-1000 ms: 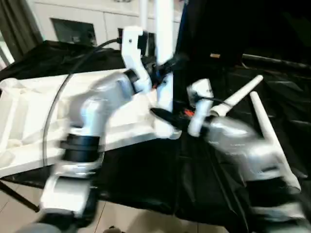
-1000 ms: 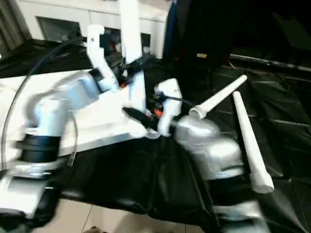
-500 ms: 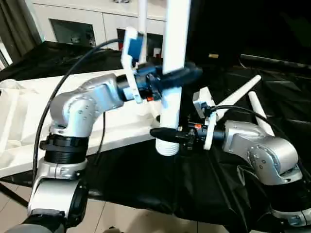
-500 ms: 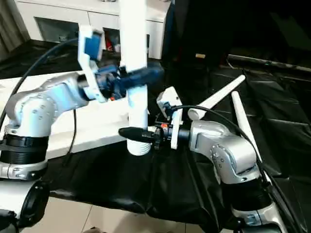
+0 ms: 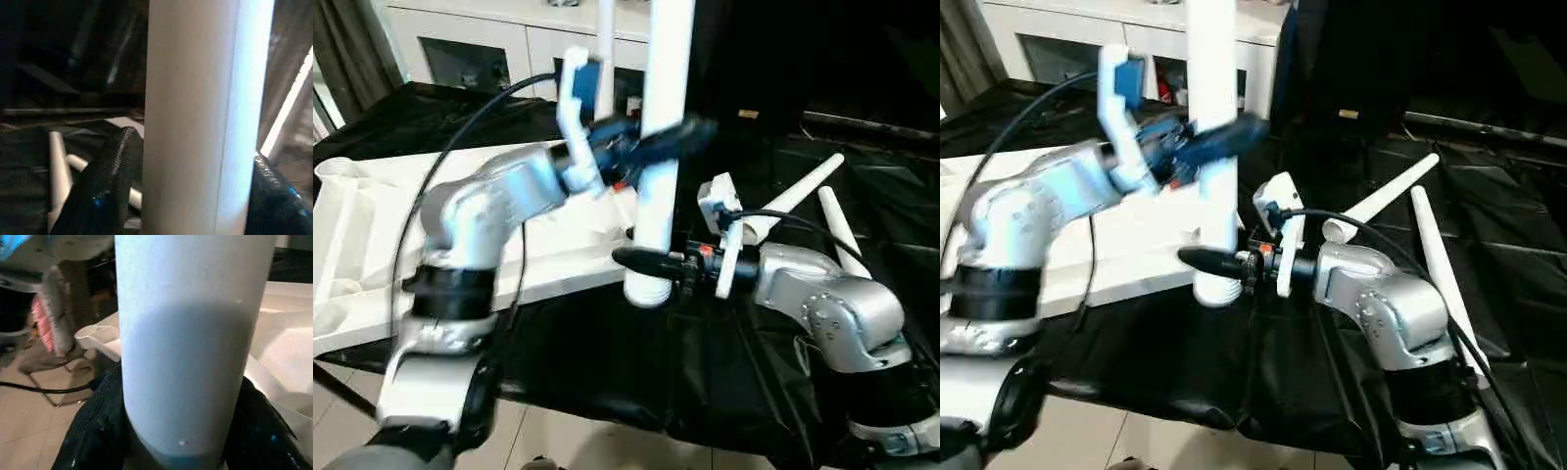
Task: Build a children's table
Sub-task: Pick table leg
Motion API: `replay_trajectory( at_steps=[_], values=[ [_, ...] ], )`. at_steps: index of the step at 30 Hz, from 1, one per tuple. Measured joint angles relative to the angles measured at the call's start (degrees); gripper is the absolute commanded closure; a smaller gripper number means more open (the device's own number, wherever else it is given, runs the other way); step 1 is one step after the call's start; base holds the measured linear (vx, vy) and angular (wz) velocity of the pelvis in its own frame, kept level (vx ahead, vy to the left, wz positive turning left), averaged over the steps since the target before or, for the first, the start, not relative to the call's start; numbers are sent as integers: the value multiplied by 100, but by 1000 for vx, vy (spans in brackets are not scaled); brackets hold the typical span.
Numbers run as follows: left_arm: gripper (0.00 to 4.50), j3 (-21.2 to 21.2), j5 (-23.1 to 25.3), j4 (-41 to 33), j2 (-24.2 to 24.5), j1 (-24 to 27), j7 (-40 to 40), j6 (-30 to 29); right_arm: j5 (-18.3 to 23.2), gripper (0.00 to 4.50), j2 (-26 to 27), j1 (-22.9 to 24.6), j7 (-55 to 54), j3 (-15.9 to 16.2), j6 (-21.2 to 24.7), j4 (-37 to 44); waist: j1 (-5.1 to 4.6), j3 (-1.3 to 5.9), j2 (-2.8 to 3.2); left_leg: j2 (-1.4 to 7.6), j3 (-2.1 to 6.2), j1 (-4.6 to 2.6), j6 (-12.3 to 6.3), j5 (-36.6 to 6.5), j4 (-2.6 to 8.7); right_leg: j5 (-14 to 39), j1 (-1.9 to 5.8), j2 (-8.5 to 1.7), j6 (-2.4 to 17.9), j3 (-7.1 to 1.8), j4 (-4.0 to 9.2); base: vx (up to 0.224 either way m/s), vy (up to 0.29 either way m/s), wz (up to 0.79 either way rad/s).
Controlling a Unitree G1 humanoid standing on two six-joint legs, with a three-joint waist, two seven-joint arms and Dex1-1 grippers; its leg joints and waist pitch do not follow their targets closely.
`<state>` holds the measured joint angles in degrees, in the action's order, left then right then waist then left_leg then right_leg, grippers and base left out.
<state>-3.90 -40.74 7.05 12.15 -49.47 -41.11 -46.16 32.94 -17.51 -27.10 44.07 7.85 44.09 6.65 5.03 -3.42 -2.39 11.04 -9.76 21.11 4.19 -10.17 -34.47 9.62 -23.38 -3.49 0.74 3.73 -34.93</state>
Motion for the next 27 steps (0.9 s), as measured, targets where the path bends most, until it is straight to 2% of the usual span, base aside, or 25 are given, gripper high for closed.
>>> replay_trajectory(
  at_steps=[3, 6, 13, 14, 19, 20, 27],
  values=[
    [138, 118, 446, -69, -108, 2, 509, 222, -147, 252, 132, 0, -250, -55, -71, -161, -3, 0, 0, 1, 1, 7, 0, 0, 2, 0, -5, 1, 0, 1, 0, 0, 0, 0],
    [138, 150, 514, -142, -169, 5, 759, 227, -213, 252, 215, -14, -342, -38, -173, -243, -3, 0, 0, 1, 1, 7, 0, -1, 5, 0, -5, 1, 2, 1, 0, 0, 0, 0],
    [198, 112, 639, -209, -262, 5, 1209, 222, -423, 252, 295, -181, -482, -25, -255, -460, 2, 0, -2, 0, 1, 5, 0, 1, 1, 1, -4, 1, 1, 1, 0, 0, 0, 0],
    [216, 68, 675, -204, -279, 5, 1269, 236, -476, 252, 332, -188, -516, -22, -333, -502, 5, -2, -6, 1, 1, 6, 1, 1, 1, 1, -4, 1, 1, 2, -1, 0, 0, 0],
    [251, 5, 671, -223, -281, 5, 1299, 319, -591, 252, 364, -195, -531, 2, -562, -531, 11, -11, -29, 1, 1, 9, 0, 0, 3, 2, -5, 1, 0, 2, 0, 0, 0, 0],
    [255, 6, 665, -236, -277, 5, 1269, 328, -583, 196, 394, -207, -497, -4, -583, -563, 11, -10, -36, 1, 2, 9, 0, 0, 4, 2, -6, 1, 1, 2, 0, 0, 0, 0],
    [264, 246, 698, -248, 47, 5, 709, 431, -315, 139, 191, -345, 90, -69, -500, -685, 14, -12, -34, 0, 2, 7, 0, 0, 3, 0, -4, 1, 4, 2, 0, 0, 0, 0]
  ],
)
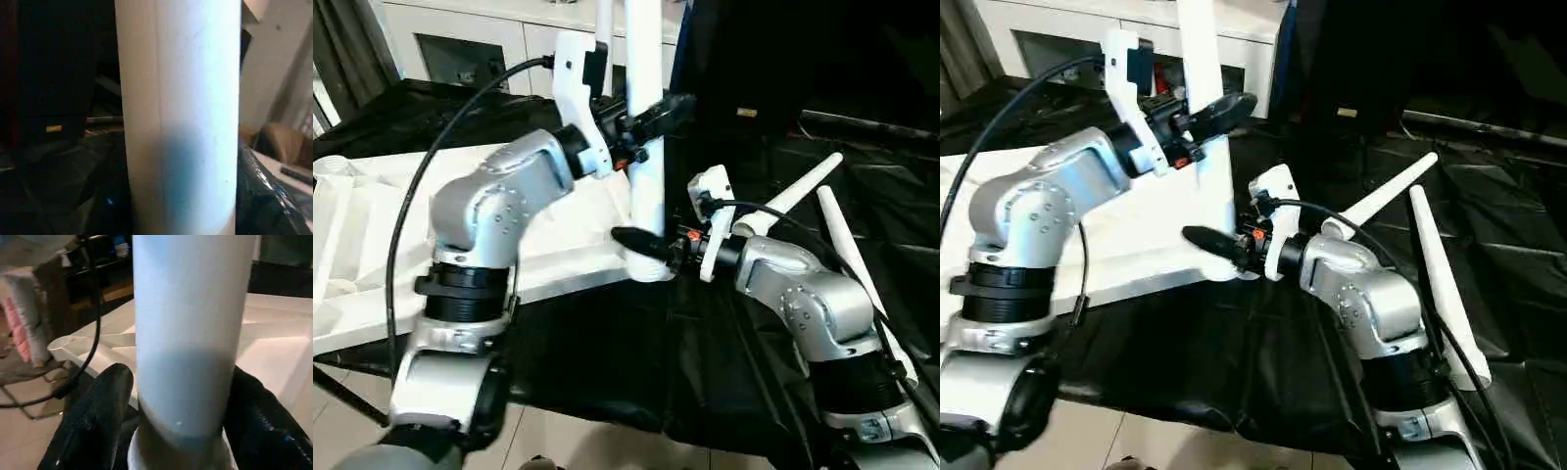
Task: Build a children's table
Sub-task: Pick table leg
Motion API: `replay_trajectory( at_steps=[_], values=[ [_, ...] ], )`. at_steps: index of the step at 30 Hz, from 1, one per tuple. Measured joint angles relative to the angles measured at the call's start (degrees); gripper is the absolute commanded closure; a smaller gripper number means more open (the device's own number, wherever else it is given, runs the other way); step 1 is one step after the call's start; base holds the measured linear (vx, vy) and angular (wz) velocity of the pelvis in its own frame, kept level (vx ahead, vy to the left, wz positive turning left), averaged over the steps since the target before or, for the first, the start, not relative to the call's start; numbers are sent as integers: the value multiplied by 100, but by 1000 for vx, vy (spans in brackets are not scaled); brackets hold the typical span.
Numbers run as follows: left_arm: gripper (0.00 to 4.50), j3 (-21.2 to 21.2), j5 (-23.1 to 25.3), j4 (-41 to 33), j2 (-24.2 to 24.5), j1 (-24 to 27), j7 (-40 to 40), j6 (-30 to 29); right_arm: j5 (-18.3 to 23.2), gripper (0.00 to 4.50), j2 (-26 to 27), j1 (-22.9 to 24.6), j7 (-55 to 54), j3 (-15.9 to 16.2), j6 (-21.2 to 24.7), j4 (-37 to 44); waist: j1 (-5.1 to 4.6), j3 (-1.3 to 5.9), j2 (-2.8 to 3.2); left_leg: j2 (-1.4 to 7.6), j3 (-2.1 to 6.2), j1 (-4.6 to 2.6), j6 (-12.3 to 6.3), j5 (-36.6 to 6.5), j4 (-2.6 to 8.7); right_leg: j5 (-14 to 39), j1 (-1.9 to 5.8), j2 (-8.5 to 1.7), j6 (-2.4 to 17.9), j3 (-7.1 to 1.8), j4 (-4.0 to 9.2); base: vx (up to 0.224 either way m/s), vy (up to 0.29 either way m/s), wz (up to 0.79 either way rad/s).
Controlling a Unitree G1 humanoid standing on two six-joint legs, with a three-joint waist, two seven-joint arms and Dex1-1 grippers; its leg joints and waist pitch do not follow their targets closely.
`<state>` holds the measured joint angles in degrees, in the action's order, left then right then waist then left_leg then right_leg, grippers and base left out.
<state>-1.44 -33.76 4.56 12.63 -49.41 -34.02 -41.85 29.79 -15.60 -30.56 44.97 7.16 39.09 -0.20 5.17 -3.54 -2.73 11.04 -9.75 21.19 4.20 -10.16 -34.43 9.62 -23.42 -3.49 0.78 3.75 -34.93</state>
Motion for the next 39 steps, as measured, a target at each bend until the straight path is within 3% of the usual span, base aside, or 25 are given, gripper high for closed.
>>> replay_trajectory(
  at_steps=[5, 9, 21, 39],
  values=[
    [266, 250, -1, 13, 132, -4, -503, 9, 222, 96, -503, -85, 717, 10, 308, 2, 6, 0, -1, 0, 0, -2, 0, 0, -2, -1, 3, 0, 2, -1, -1, 0, 0, 0],
    [267, 252, 4, 24, 165, -11, -643, 57, 197, 63, -593, -195, 878, 14, 283, -93, -23, 0, 0, 2, 0, -6, 1, 1, -1, -2, 2, 2, 4, 0, -5, 0, 0, 0],
    [268, 251, -123, -103, 159, -10, -876, -5, 97, 61, -459, -341, 945, 238, 264, -332, 4, 1, -4, 2, -1, -3, 1, 1, -3, -15, 2, 1, 26, 0, -4, 0, 0, 0],
    [268, 252, -163, -107, 205, -9, -1108, -23, -68, 61, -306, -528, 933, 267, 180, -539, 1, 1, -10, 2, -1, -4, 1, 2, -3, -3, 1, 1, 6, -1, -6, 0, 0, 0]
  ],
)
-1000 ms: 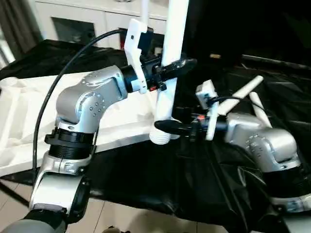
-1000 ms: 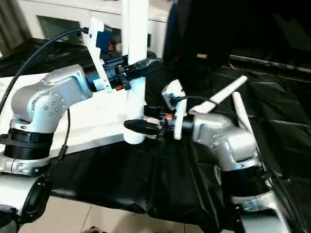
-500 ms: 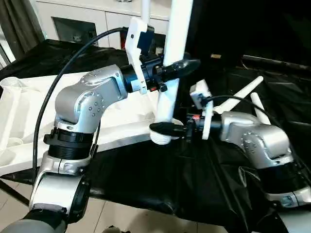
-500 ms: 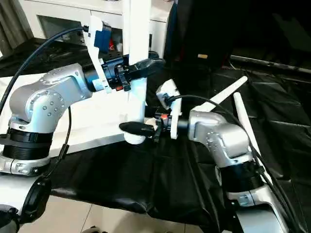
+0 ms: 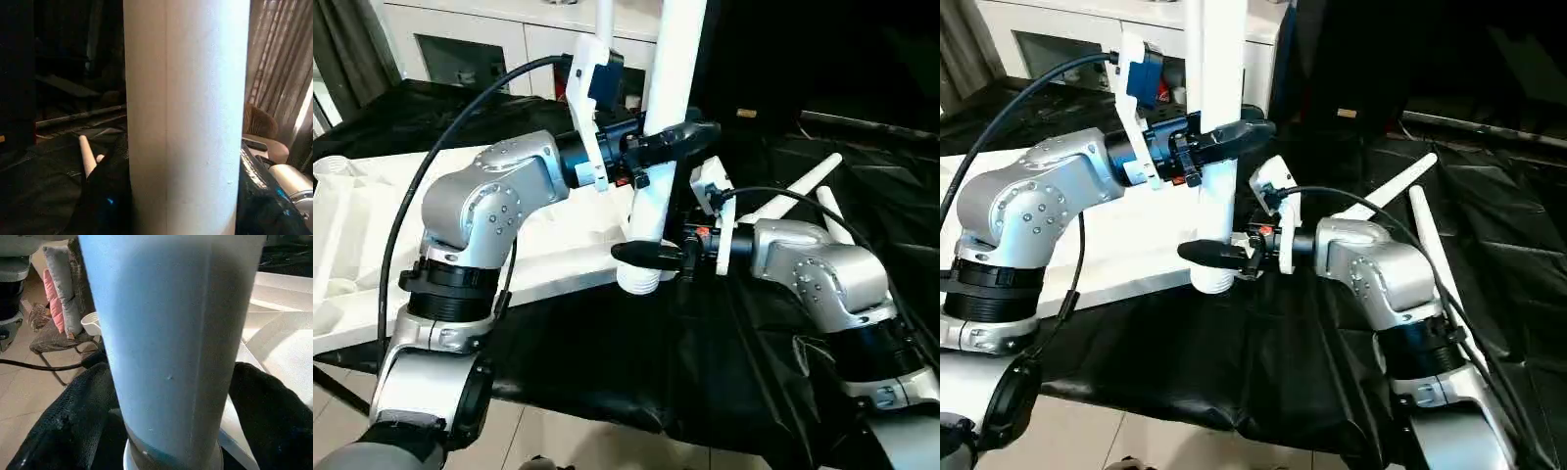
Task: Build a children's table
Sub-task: Pick table leg
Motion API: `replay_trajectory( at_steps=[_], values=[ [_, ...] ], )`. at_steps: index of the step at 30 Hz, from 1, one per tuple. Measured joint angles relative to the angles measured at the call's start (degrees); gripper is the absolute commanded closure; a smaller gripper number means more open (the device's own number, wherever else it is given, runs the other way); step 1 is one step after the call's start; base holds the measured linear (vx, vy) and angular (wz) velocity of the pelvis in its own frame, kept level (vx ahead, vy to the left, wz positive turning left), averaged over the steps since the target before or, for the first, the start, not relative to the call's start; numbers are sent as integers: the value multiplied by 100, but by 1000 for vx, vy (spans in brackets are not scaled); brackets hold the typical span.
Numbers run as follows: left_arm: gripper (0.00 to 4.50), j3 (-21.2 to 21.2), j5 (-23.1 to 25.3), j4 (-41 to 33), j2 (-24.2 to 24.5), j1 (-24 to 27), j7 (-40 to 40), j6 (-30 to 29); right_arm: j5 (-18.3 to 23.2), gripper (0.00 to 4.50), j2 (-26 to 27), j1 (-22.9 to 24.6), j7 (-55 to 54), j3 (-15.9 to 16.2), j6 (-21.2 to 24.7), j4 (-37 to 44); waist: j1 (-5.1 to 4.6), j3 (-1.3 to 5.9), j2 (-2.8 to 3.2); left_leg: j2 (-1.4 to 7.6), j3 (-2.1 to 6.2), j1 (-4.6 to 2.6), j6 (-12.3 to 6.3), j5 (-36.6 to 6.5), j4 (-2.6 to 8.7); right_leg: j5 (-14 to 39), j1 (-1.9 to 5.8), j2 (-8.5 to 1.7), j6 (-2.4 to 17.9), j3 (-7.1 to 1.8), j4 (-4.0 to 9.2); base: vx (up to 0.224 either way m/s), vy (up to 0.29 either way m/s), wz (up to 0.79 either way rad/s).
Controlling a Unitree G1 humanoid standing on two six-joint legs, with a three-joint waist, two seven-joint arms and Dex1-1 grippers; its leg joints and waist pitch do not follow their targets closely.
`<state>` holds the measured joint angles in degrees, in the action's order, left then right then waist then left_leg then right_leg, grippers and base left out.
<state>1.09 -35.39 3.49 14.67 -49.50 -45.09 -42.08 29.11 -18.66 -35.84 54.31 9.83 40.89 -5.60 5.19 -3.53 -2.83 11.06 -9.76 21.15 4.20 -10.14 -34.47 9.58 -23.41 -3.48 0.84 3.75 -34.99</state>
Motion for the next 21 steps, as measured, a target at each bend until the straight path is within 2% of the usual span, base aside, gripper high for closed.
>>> replay_trajectory(
  at_steps=[3, 8, 9, 12, 14, 17, 18, 21],
  values=[
    [268, 0, 0, 0, 1, 0, -23, 0, 1, 61, 17, 0, 0, -5, 0, -24, 1, 0, -1, 0, 0, 0, 0, 0, 0, 0, 0, 0, 0, 0, 0, 0, 0, 0],
    [268, 0, 0, 0, 0, 0, -33, 0, 0, 109, 89, 0, -6, -20, 0, -143, -2, 0, -1, 0, 0, 0, 0, 0, 0, 0, 0, 0, 1, 0, 0, 0, 0, 0],
    [268, 0, 0, 0, 1, 0, -33, 0, 0, 134, 97, 0, -7, -21, 0, -151, -3, 0, -1, 0, 0, 1, 0, 0, 0, -1, 0, 0, 1, 0, 0, 0, 0, 0],
    [268, 0, 0, 0, 0, 0, -34, 0, 0, 144, 109, 0, -7, -25, 0, -151, -1, 0, -1, 0, 0, 0, 0, 0, 0, -2, 0, 0, 4, 0, 0, 0, 0, 0],
    [269, 0, 0, -1, 0, 0, -36, 0, 0, 178, 114, 0, -8, -28, 0, -151, 0, 0, -1, 0, 0, 1, 0, 0, 0, -5, 0, 0, 8, 0, 0, 0, 0, 0],
    [269, -1, 3, -1, 3, 0, -37, 0, 1, 190, 118, 0, 0, -28, 0, -151, 0, 0, -1, 0, 0, 0, 0, 0, 0, -5, 0, 0, 8, 0, 0, 0, 0, 0],
    [269, -2, 4, 0, 7, 0, -37, 1, 1, 211, 124, 0, 4, -28, 0, -151, -1, 0, -1, 0, 0, 0, 0, 0, 0, -5, 0, 0, 7, 0, -1, 0, 0, 0],
    [269, -4, 5, 0, 12, 0, -30, 0, -3, 235, 136, 0, 19, -23, -14, -149, -2, 0, -1, 0, 0, 0, 0, 0, 0, -5, 0, 0, 9, 0, -1, 0, 0, 0]
  ],
)
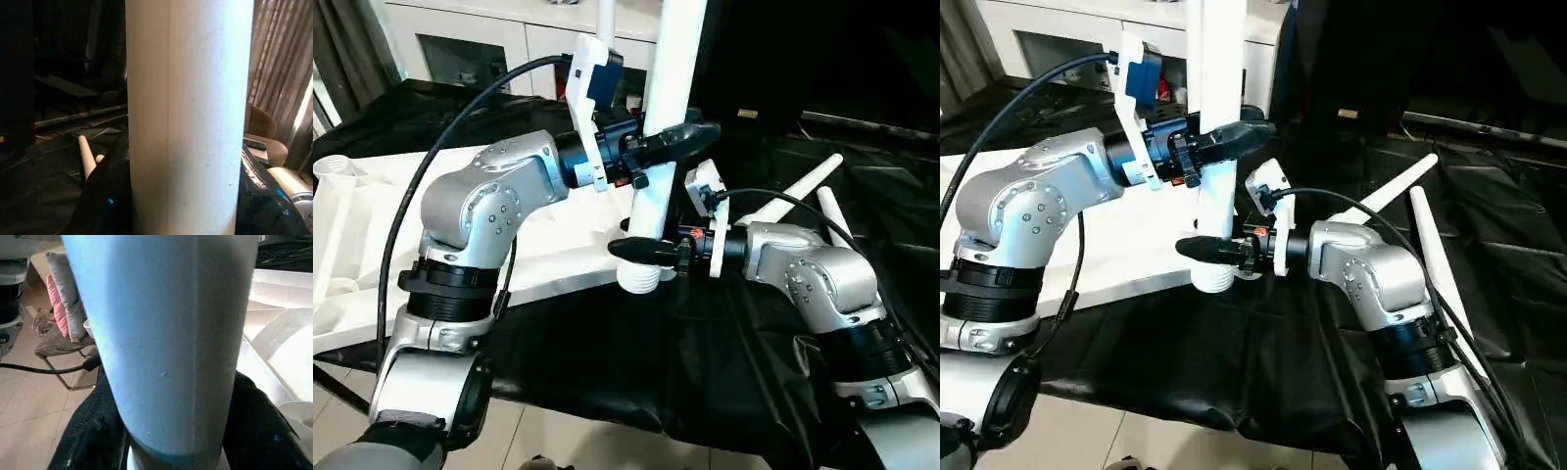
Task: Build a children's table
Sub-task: Pick table leg
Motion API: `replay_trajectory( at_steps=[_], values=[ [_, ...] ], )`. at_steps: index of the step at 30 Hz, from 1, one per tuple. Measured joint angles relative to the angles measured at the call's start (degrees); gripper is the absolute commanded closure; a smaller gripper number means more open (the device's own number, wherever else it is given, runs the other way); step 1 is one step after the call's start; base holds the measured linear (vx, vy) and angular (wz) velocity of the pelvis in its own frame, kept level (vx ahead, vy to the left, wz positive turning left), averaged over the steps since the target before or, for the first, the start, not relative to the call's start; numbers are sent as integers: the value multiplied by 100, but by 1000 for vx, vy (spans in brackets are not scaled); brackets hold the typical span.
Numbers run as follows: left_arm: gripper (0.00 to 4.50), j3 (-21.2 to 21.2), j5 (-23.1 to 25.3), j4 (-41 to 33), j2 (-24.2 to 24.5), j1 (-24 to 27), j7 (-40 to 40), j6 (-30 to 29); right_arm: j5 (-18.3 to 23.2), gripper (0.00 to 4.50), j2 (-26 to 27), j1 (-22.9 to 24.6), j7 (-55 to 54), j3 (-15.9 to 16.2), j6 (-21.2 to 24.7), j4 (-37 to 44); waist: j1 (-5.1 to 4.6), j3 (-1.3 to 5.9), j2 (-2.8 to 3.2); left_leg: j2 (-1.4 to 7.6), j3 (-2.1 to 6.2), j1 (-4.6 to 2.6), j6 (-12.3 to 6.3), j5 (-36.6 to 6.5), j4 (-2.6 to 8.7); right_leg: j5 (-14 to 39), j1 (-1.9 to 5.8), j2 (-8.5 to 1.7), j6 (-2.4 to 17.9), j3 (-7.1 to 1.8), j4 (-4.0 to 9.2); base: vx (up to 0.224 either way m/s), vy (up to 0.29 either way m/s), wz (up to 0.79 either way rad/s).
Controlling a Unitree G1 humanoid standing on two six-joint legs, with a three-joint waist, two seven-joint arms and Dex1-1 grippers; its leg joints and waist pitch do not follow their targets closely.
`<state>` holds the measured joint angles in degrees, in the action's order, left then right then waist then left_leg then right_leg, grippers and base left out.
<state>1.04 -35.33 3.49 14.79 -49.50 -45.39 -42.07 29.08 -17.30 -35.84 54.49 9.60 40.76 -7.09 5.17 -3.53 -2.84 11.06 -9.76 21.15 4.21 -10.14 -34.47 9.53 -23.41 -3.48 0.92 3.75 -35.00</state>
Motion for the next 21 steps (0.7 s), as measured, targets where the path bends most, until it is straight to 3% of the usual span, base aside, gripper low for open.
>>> replay_trajectory(
  at_steps=[7, 9, 14, 18, 21],
  values=[
    [269, -2, 16, 0, 7, 0, 0, 14, -39, 250, 23, 0, 38, 4, -46, -2, 1, 0, 0, 0, 0, 0, 0, 0, 0, -9, 0, 0, 15, 0, 0, 0, 0, 0],
    [213, -7, 18, 3, -6, 0, 22, 18, -53, 250, 23, 0, 39, 4, -78, -5, 1, 0, 0, 0, 0, 0, 0, 0, 0, -9, 0, 0, 15, 0, 0, 0, 0, 0],
    [159, -78, 15, 21, -150, 0, 158, 101, -53, 255, 148, 14, -114, -37, -163, -5, 0, 0, 0, 0, 0, 1, 0, 0, 0, -10, 0, 0, 17, 0, 0, 0, 0, 0],
    [145, -341, 15, 102, -377, -1, 372, 555, -80, 256, 316, 32, -366, -151, -298, -59, -2, 0, 0, 0, 0, 1, 0, 0, 0, -12, 0, 0, 20, 1, 0, 0, 0, 0],
    [145, -951, -275, 363, -745, -67, 604, 1067, -185, 257, 603, 32, -919, -434, -562, -239, -3, 2, -4, 0, 0, 0, 1, 1, -2, -13, 0, 0, 21, 1, -1, 0, 0, 0]
  ],
)
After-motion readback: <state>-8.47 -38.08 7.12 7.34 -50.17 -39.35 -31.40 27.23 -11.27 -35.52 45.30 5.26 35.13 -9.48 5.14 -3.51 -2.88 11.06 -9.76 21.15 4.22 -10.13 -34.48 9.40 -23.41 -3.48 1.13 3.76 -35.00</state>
